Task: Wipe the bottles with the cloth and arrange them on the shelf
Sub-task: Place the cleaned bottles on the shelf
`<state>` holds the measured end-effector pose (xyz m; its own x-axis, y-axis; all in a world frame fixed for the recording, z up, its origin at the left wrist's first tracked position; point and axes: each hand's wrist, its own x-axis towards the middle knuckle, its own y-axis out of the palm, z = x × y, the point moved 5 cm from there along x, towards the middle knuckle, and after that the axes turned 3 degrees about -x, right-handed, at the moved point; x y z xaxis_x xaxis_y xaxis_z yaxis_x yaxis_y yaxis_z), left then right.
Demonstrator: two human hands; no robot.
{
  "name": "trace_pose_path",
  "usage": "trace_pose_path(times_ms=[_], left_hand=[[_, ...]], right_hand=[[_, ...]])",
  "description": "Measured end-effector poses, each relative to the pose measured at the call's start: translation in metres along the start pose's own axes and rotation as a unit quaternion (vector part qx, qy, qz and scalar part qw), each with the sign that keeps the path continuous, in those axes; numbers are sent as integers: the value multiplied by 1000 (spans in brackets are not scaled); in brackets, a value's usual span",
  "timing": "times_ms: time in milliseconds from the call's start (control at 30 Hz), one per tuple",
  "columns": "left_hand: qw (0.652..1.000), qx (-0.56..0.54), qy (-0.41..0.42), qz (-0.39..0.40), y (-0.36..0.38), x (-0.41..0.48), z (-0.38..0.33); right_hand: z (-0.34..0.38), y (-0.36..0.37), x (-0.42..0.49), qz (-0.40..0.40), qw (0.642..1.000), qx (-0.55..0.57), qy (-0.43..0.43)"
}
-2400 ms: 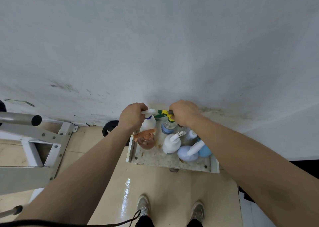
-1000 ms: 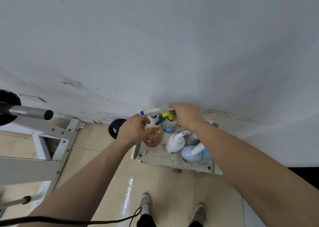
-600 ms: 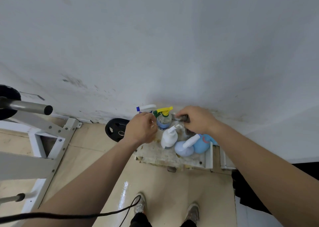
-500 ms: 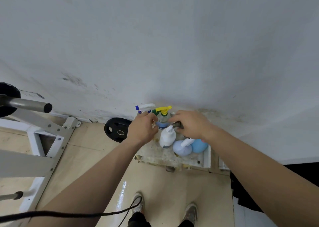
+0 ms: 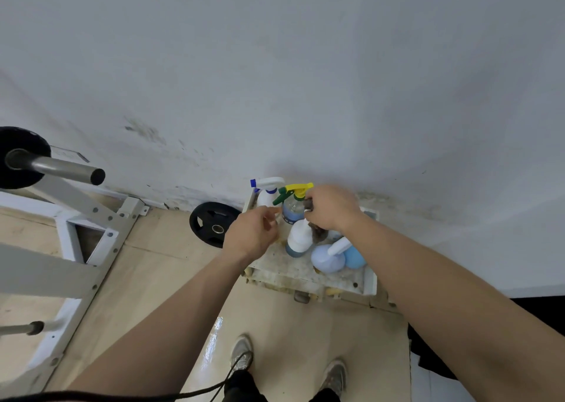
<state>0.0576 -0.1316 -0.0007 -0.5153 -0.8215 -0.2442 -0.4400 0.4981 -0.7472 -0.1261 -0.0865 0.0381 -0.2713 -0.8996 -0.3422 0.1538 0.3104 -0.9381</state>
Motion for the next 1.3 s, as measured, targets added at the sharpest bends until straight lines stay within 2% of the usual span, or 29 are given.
trace_pose_path(times_ms=[133,233,300,400,500,600,700,767,867,967,1067,1167,1300], left_hand=[[996,-74,17,46,14,-3,-10],[993,-102,33,59,25,-4,-27],[994,-85,32,58,29,-5,-33],[997,-67,27,38,31,-2,-33],[997,-69,14,33,33,0,-29],[997,-61,20,45,35,0,-27],[1000,-21,9,-16,27,1,-21],[994,62,14,-87,14,3,-15],[978,142,38,-151,-2,8,1],[981,164,6,-103,-8,21,24],[990,134,0,-48,-4,31,36],[993,109,18,-44,-5,35,34],[989,135,35,-43,-9,37,31]], right_hand=[[-9,9,3,-4,973,199,117],[-12,15,0,-12,945,284,164],[-15,19,-4,-5,933,321,160],[-20,22,-10,20,931,348,108],[-25,20,-15,62,944,322,31],[-27,17,-14,58,978,199,-30],[-20,13,-13,0,997,20,-71],[-16,10,-13,-54,995,-25,-81],[-13,11,-10,-79,992,-34,-96],[-14,12,-7,-93,992,-22,-85],[-15,12,-6,-112,991,-4,-75],[-14,14,-4,-126,989,11,-71],[-13,16,-4,-135,988,33,-71]])
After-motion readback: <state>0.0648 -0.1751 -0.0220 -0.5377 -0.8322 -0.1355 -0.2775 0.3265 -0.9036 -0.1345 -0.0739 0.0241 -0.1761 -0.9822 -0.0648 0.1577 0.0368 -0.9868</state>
